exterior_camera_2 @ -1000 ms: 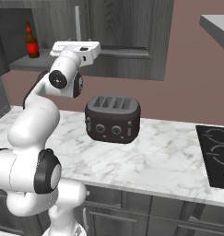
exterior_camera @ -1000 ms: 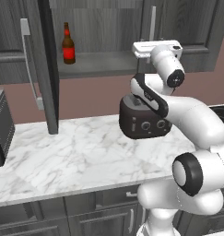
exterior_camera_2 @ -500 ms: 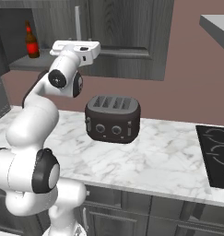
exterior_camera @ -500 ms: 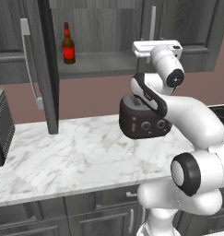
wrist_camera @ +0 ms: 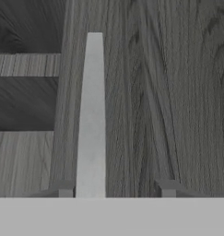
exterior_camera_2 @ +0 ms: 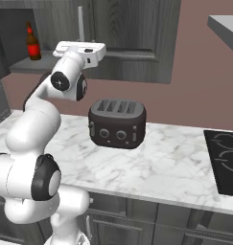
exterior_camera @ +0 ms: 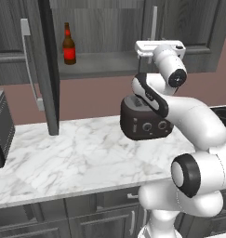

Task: Get the candle and the beer from the cabinet and move them to the dining counter.

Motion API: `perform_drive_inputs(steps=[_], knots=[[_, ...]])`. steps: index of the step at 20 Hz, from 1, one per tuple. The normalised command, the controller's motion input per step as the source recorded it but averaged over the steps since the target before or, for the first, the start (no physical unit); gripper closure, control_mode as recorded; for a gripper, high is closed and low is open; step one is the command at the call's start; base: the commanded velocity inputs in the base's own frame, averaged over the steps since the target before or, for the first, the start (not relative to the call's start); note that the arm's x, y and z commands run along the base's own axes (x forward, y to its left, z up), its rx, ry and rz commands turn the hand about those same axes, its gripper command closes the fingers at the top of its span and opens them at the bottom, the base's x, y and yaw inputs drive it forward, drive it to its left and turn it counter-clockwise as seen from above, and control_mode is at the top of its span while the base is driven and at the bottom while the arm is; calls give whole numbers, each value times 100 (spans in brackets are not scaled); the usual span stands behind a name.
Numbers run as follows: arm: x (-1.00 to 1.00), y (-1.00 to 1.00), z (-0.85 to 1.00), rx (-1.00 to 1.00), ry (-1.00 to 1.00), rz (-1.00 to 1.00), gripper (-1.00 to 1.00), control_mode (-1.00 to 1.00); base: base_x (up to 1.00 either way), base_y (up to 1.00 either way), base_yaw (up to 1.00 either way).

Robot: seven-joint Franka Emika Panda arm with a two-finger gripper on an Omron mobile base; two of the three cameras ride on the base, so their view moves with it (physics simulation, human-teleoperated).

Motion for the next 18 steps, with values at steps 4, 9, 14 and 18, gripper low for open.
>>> perform_drive_inputs(steps=[4, 9, 14, 18], knots=[[26, 0, 0, 0, 0, 0, 100, -100, 0, 0, 0], [15, 0, 0, 0, 0, 0, 100, -100, 0, 0, 0], [0, 0, 5, 0, 0, -3, 100, -100, 0, 0, 0], [0, 0, 8, 0, 0, -2, 100, -100, 0, 0, 0]])
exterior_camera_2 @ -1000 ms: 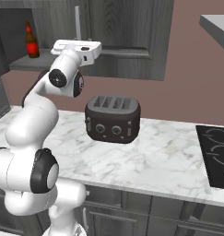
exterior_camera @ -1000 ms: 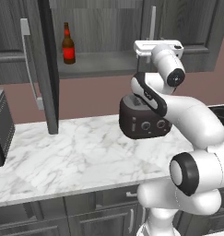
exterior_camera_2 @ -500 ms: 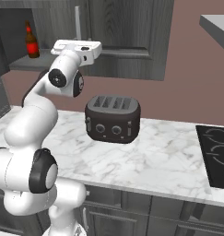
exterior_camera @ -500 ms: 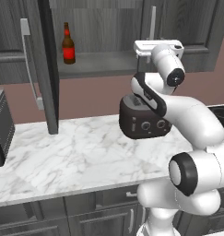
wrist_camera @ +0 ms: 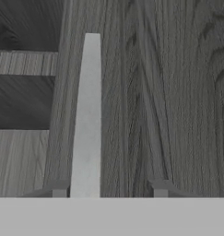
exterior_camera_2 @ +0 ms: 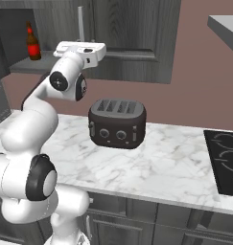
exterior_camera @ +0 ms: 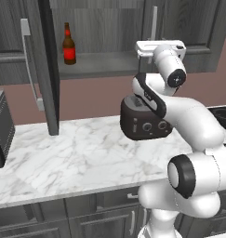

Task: Get the candle and the beer from the cabinet and move them to the dining counter.

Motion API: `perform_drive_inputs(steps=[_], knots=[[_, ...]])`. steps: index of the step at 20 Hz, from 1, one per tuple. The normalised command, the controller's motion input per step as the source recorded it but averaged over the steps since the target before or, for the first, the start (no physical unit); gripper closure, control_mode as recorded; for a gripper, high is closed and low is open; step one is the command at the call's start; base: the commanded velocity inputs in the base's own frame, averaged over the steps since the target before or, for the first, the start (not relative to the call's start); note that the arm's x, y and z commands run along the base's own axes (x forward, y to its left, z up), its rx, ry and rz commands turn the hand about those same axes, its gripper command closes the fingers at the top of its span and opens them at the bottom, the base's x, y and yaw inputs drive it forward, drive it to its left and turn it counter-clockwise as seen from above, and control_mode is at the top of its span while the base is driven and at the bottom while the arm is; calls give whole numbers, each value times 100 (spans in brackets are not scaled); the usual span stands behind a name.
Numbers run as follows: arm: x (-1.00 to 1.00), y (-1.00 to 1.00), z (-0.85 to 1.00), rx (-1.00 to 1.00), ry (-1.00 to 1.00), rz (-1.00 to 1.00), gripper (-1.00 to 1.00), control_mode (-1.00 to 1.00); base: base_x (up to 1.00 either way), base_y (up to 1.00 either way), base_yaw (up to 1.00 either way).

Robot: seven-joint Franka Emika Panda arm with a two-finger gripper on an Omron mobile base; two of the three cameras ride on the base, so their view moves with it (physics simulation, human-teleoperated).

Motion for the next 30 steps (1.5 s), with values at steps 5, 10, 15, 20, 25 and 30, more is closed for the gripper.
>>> perform_drive_inputs(steps=[5, 10, 15, 20, 25, 30], knots=[[0, 0, 7, 0, 2, 0, 100, -100, 0, 0, 0], [0, 0, 6, 0, 3, 0, 100, -100, 0, 0, 0], [0, 0, 0, 0, 2, 0, 100, -100, 0, 0, 0], [-2, 0, 0, 0, 0, 0, 100, -100, 0, 0, 0], [-23, -7, 4, 0, 0, -9, 100, -100, 0, 0, 0], [-40, -25, 6, 0, 0, -16, 100, -100, 0, 0, 0]])
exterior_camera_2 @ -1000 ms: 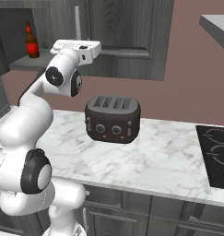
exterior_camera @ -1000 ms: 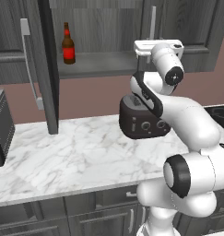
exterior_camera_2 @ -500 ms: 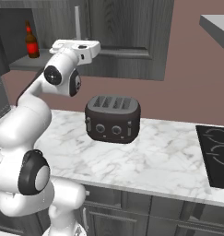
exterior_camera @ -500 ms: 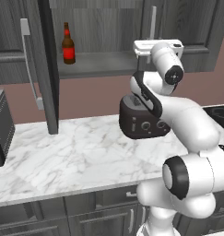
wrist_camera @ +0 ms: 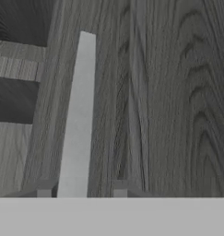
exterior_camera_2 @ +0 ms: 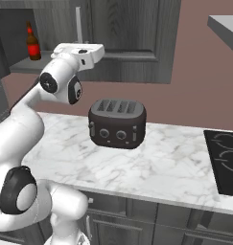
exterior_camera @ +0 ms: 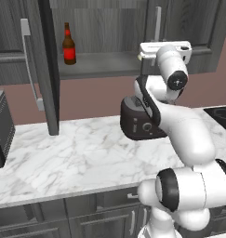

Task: Get the candle and the beer from the cabinet and move them to the dining counter.

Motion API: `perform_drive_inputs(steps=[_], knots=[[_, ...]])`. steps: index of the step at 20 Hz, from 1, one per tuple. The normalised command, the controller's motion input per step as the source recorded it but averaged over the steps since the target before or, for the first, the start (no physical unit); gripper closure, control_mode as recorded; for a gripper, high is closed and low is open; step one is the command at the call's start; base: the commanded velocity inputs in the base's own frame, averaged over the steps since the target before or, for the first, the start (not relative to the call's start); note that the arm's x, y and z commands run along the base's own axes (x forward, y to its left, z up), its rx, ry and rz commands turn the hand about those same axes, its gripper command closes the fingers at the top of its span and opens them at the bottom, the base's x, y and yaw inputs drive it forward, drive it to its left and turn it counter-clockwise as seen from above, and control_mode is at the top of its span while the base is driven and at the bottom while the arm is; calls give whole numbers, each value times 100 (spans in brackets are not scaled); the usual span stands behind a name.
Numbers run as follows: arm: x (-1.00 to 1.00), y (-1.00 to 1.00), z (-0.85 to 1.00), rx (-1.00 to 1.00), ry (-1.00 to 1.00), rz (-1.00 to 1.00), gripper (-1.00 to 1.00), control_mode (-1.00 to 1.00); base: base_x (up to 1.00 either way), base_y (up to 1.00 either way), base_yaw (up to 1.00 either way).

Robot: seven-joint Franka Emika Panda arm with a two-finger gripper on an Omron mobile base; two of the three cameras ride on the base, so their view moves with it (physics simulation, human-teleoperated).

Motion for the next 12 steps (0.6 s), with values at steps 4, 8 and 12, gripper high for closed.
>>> perform_drive_inputs(steps=[4, 8, 12], knots=[[-44, -29, 7, 0, 0, -17, 100, -100, 0, 0, 0], [-47, -32, 6, 0, 0, -19, 100, -100, 0, 0, 0], [-47, -37, 9, 0, 1, -18, 100, -100, 0, 0, 0]])
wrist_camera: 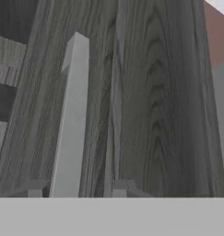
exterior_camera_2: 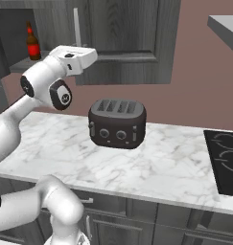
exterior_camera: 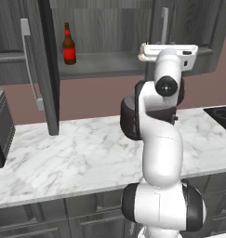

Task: Get the candle and the beer from the cabinet and move them to the dining counter.

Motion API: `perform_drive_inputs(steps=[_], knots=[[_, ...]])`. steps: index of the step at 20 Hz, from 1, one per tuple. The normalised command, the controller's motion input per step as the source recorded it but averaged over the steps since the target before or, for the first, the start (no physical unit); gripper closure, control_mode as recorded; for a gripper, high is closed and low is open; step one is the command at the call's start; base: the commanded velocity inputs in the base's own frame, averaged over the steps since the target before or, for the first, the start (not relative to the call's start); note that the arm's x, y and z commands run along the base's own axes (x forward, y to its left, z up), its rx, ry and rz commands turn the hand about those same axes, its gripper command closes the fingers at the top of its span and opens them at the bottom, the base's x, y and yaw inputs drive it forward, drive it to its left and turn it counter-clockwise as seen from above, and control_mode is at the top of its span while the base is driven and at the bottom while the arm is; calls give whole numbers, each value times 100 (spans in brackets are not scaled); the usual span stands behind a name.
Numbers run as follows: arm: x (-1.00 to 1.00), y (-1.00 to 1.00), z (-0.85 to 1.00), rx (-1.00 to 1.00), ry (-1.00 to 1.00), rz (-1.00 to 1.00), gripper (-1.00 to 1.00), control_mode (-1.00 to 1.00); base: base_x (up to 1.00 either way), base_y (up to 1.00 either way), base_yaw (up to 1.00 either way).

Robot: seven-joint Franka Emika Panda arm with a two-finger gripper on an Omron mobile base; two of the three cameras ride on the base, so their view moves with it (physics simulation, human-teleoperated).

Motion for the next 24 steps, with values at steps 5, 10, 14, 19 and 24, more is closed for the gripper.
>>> perform_drive_inputs(steps=[5, 10, 14, 19, 24], knots=[[-47, -53, 8, 0, 1, -11, 100, -100, 0, 0, 0], [-51, -65, 6, 0, 0, -6, 100, -100, 0, 0, 0], [-53, -79, 0, 0, 1, -4, 100, -100, 0, 0, 0], [-48, -80, 0, 0, 2, -3, 100, -100, 0, 0, 0], [-47, -83, 0, 0, 2, -1, 100, -100, 0, 0, 0]])
